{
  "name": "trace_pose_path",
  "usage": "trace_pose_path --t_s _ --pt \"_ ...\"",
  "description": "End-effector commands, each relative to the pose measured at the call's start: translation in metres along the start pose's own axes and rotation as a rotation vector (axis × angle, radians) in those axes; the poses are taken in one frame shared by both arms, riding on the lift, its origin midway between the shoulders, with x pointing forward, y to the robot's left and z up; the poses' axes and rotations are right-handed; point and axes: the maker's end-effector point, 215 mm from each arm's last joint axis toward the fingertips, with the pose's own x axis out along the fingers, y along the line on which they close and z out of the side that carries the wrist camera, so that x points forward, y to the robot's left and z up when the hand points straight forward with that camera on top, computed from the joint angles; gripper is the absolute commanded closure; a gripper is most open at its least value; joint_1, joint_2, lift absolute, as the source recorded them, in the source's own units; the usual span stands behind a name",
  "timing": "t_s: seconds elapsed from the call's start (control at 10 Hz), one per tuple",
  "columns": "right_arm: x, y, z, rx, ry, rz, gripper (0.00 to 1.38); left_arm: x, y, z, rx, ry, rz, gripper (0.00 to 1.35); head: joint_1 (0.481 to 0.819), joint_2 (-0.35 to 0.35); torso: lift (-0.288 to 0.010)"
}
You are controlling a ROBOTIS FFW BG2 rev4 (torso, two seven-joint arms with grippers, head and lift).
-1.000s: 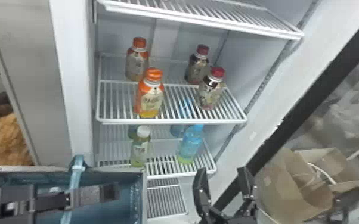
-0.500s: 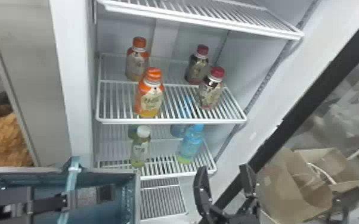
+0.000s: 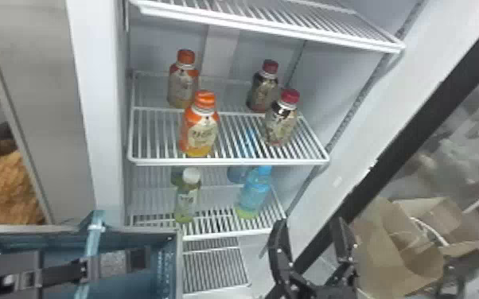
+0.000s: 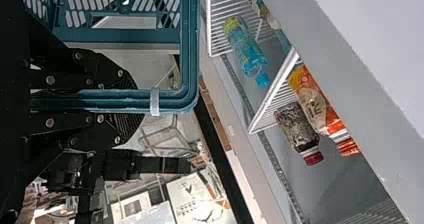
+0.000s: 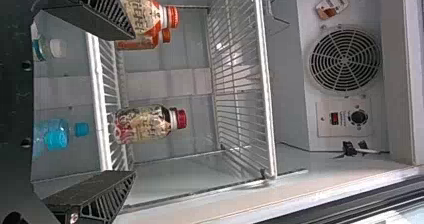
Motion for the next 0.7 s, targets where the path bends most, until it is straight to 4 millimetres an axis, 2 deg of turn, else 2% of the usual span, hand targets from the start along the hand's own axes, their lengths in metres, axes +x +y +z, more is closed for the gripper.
trace_pose_path --t_s 0.0,0.6 --pt "-0.001 -0.004 0.001 -0.008 0.000 -0.006 0.08 0.001 0.000 -0.002 -0.001 0.004 -0.001 1.21 0.695 -0.350 -0.040" --pt "0.004 0.000 0.011 -0.038 -0.023 0.003 0.10 0.003 -0.002 -0.006 -0.007 0.012 -0.009 1.21 0.695 -0.350 -0.040"
